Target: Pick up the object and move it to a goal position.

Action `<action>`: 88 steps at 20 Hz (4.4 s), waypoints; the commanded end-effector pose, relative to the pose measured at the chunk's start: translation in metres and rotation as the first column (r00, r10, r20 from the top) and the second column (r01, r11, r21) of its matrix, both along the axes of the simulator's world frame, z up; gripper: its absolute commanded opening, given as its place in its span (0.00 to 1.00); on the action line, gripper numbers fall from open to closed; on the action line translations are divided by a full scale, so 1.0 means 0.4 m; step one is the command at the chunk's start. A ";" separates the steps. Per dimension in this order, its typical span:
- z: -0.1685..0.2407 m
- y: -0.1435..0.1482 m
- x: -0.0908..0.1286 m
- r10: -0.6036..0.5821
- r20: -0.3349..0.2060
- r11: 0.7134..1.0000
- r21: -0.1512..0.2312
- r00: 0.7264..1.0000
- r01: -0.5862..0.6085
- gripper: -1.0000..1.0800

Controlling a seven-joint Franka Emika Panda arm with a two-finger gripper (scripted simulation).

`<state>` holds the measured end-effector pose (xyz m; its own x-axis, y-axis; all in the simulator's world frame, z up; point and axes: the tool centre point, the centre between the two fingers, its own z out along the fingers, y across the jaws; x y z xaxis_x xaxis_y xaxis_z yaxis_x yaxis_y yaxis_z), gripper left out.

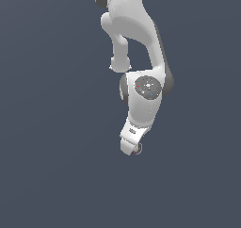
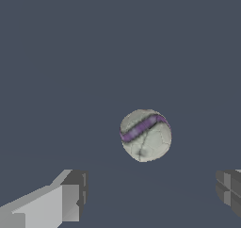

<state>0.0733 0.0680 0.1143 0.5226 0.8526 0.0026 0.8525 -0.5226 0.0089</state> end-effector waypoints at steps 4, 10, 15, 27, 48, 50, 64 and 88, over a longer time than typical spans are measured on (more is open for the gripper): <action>-0.029 0.007 0.019 0.154 -0.005 0.988 -0.001 0.988 -0.154 0.96; -0.052 0.012 0.033 0.272 -0.007 0.962 0.001 0.962 -0.272 0.96; -0.064 0.014 0.040 0.330 -0.009 0.944 0.002 0.944 -0.330 0.96; -0.095 0.014 0.042 0.351 -0.009 0.936 0.002 0.936 -0.351 0.96; -0.194 0.015 0.043 0.355 -0.009 0.935 0.002 0.935 -0.355 0.00; -0.194 0.015 0.043 0.355 -0.009 0.935 0.002 0.935 -0.355 0.00; -0.102 -0.043 0.016 0.355 -0.010 0.935 0.002 0.935 -0.355 0.00; 0.484 -0.392 -0.139 0.357 -0.009 0.934 0.003 0.934 -0.357 0.00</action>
